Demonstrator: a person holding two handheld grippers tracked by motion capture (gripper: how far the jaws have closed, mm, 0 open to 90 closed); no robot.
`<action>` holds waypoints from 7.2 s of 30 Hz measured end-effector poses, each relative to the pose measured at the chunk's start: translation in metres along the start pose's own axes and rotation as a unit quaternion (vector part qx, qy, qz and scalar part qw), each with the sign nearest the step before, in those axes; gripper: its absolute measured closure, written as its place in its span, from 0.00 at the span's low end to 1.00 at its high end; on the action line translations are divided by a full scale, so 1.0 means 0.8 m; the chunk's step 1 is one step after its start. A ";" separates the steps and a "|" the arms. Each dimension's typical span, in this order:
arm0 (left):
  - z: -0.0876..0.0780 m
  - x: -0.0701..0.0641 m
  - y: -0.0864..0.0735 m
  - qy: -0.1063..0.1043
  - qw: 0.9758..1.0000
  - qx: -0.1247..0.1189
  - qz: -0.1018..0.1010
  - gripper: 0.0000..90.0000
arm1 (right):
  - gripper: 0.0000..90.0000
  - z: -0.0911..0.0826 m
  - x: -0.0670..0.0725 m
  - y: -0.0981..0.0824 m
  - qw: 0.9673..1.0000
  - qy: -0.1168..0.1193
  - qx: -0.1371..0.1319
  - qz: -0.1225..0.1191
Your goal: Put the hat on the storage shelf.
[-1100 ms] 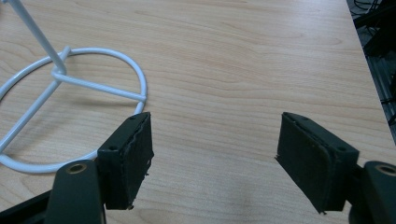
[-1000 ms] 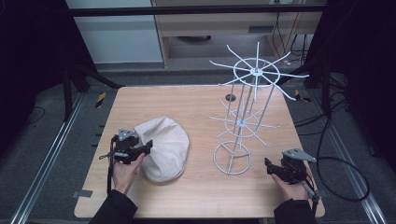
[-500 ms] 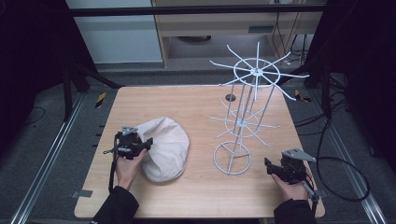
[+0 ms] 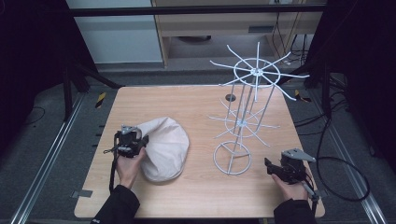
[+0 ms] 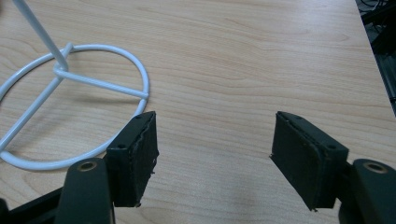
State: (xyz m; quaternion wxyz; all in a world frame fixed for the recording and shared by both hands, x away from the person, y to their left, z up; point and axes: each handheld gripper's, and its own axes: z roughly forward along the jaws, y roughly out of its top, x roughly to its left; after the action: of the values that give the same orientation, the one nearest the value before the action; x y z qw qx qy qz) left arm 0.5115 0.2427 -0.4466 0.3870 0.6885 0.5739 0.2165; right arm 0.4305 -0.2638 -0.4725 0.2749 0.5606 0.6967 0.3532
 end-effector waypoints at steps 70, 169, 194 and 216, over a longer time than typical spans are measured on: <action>-0.226 -0.041 0.055 -0.228 0.918 -0.323 0.015 0.98 | 0.35 0.002 -0.002 -0.002 1.000 0.015 -0.023 -0.009; -0.208 -0.156 0.191 -0.394 0.834 -0.384 -0.031 0.98 | 0.35 0.005 -0.003 -0.004 0.999 0.022 -0.029 -0.014; -0.162 -0.139 0.157 -0.362 0.870 -0.334 -0.002 0.97 | 0.35 0.004 -0.002 -0.004 0.999 0.023 -0.034 -0.017; -0.137 -0.132 0.128 -0.337 0.902 -0.265 0.044 0.95 | 0.35 0.005 -0.002 -0.005 0.999 0.021 -0.031 -0.016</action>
State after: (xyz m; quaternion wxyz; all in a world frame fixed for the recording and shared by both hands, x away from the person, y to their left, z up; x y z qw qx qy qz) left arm 0.4677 0.1687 -0.2847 0.7154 0.6170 0.2998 0.1328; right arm 0.4319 -0.2654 -0.4778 0.2834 0.5331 0.6997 0.3821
